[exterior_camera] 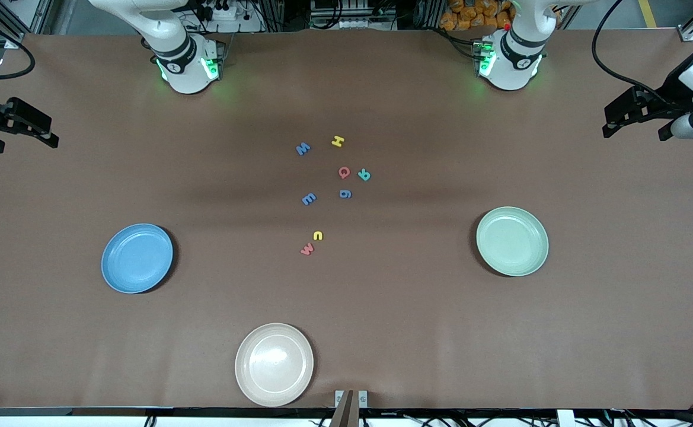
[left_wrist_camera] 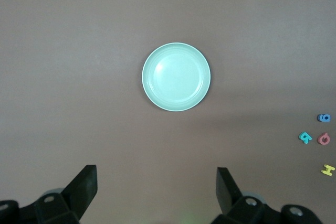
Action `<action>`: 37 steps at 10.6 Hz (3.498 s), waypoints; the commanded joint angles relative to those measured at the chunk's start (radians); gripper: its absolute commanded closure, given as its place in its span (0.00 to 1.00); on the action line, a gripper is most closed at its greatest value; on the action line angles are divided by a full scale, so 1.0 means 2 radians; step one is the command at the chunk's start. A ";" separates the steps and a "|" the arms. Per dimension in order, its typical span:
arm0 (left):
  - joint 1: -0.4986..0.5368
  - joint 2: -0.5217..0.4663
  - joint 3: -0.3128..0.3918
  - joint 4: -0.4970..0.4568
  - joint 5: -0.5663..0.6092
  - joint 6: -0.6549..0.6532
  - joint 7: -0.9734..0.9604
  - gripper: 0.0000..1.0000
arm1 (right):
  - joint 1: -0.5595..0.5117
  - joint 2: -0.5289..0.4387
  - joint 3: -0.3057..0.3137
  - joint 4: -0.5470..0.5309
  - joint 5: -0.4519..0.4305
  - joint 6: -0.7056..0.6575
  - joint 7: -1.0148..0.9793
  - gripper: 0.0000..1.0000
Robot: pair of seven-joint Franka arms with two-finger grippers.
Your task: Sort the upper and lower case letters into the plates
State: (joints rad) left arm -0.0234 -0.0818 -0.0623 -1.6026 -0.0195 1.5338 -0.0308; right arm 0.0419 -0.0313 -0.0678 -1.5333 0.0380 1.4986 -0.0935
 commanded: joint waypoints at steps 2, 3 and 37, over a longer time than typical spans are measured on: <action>-0.008 -0.003 0.005 -0.003 0.011 -0.005 -0.008 0.00 | -0.003 -0.003 0.002 0.002 -0.005 -0.001 -0.004 0.00; -0.008 -0.002 0.005 -0.003 0.012 -0.005 -0.009 0.00 | -0.003 -0.003 0.002 0.002 -0.005 -0.001 -0.004 0.00; -0.144 0.333 -0.267 -0.150 0.204 0.409 -0.356 0.00 | 0.111 0.204 0.003 0.003 0.009 0.136 0.146 0.00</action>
State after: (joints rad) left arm -0.2788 0.5579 -0.6192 -1.9271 0.3435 2.3515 -0.7049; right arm 0.2612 0.3705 -0.0585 -1.5396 0.0527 1.7736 0.1846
